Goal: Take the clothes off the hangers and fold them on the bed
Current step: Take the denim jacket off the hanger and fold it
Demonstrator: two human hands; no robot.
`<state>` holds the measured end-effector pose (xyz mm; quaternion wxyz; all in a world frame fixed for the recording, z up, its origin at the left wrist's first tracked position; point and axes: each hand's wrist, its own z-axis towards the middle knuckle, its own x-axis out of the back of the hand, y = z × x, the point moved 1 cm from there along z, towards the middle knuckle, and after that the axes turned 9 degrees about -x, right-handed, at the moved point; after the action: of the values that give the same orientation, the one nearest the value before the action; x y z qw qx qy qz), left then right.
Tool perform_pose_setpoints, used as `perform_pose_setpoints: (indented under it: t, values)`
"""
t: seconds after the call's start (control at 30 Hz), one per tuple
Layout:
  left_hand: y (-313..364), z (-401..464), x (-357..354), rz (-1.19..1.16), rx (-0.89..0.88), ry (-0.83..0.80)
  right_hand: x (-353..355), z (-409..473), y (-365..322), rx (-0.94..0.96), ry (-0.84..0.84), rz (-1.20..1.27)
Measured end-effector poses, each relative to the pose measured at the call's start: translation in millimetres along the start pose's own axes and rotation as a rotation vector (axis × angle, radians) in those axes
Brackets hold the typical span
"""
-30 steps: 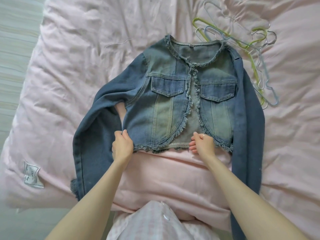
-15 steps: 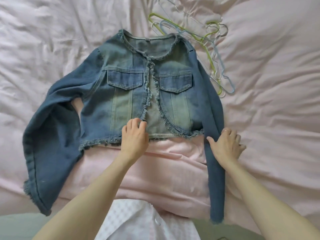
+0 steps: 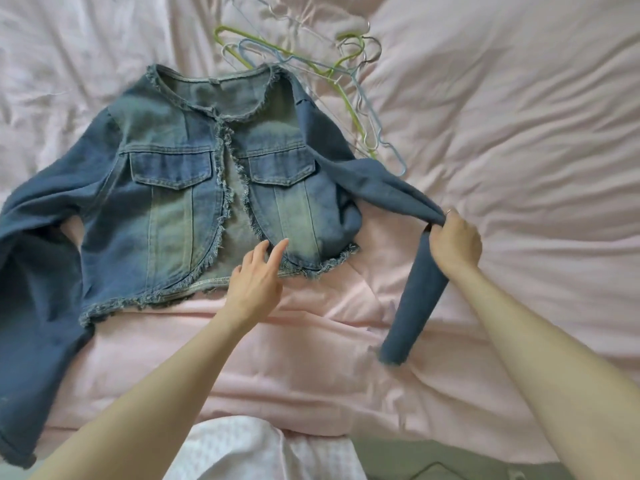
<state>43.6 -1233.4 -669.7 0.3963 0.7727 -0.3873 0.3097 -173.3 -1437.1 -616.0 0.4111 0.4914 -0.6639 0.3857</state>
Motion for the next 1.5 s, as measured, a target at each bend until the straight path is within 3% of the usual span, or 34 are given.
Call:
perform_pose_setpoints:
  t: [0.13, 0.3, 0.37, 0.43, 0.5, 0.53, 0.63, 0.87, 1.0, 1.1, 1.2, 1.37, 1.5]
  values:
    - [4, 10, -2, 0.105, 0.011, -0.058, 30, 55, -21, 0.075, 0.243, -0.004]
    - [2, 13, -4, 0.152, 0.022, -0.024, -11, 32, -48, 0.258, 0.210, -0.021]
    - [1, 13, -5, 0.152, 0.023, -0.004, -41, 9, -47, 0.317, 0.074, 0.104]
    - [0, 14, -7, 0.165, 0.023, 0.001, -72, -16, -41, 0.236, -0.285, 0.199]
    - [-1, 14, -8, 0.168, 0.019, -0.007, -95, -34, -30, 0.212, -0.520, 0.125]
    - [-1, 15, -8, 0.165, 0.013, -0.010, -101, -39, -25, 0.236, -0.542, 0.049]
    - [-4, 14, -5, 0.167, 0.002, -0.004, -102, -37, -25, 0.291, -0.439, 0.060]
    - [-8, 7, 0, 0.112, 0.011, 0.079, -76, -43, -52, 0.139, -0.322, 0.602]
    - [-13, 4, -2, 0.138, -0.020, 0.122, -56, -50, -46, -0.034, -0.091, 0.585]
    - [-15, -3, -10, 0.197, -0.098, 0.164, -54, -57, -23, -0.163, -0.022, 0.488]
    - [-13, -9, -15, 0.238, -0.146, 0.188, -63, -56, 1, -0.233, -0.084, 0.507]
    - [-3, -5, -19, 0.280, -0.209, 0.232, -98, -45, 3, -0.353, -0.467, 0.719]
    - [3, 1, -21, 0.328, -0.205, 0.232, -93, -47, -1, -0.356, -0.382, 0.693]
